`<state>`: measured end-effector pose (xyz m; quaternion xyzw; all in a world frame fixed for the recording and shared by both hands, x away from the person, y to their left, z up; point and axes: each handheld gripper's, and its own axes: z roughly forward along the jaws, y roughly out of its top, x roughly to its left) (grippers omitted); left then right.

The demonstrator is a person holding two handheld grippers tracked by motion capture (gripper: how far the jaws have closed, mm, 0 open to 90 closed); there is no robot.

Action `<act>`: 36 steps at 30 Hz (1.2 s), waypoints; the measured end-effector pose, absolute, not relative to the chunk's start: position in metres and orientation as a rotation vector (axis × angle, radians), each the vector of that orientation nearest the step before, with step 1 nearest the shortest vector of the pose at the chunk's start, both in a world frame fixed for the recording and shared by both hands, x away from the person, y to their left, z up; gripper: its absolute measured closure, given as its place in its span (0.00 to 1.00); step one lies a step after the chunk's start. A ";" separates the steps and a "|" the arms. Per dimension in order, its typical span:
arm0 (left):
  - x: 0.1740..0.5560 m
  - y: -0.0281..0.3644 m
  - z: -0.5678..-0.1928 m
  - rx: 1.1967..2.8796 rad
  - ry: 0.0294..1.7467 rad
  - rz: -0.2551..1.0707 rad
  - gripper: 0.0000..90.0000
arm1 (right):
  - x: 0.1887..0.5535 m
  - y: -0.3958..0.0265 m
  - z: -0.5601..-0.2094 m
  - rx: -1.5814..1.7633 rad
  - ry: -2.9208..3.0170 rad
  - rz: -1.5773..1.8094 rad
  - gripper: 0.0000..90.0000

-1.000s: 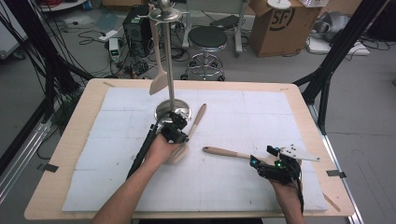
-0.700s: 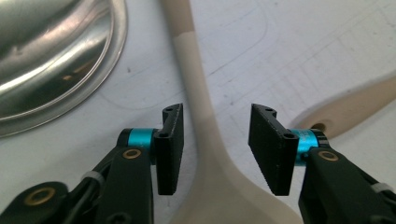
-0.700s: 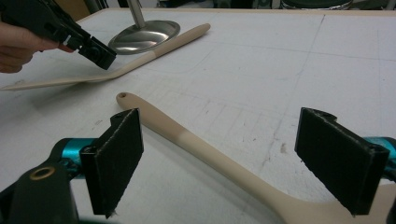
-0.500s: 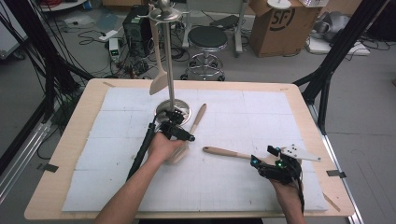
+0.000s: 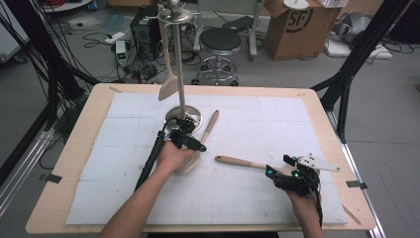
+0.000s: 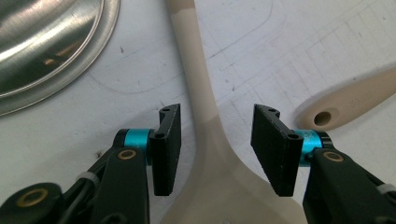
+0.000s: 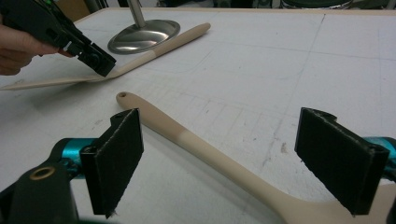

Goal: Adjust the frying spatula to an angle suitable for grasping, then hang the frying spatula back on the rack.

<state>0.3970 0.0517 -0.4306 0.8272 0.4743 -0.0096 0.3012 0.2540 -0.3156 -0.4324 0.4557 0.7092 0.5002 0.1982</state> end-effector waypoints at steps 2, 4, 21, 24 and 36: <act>0.397 0.052 -0.431 2.199 1.256 -0.026 0.59 | 0.254 -0.316 -0.433 1.276 1.984 1.399 0.16; 0.397 0.052 -0.431 2.201 1.258 -0.027 0.59 | 0.254 -0.316 -0.433 1.279 1.987 1.396 0.16; 0.394 0.043 -0.434 2.267 1.234 0.001 0.62 | 0.253 -0.316 -0.433 1.276 1.983 1.395 0.16; 0.390 0.039 -0.434 2.271 1.233 0.049 0.61 | 0.254 -0.316 -0.433 1.276 1.985 1.396 0.16; 0.370 0.034 -0.442 2.228 1.204 0.285 0.72 | 0.253 -0.313 -0.433 1.271 1.996 1.392 0.16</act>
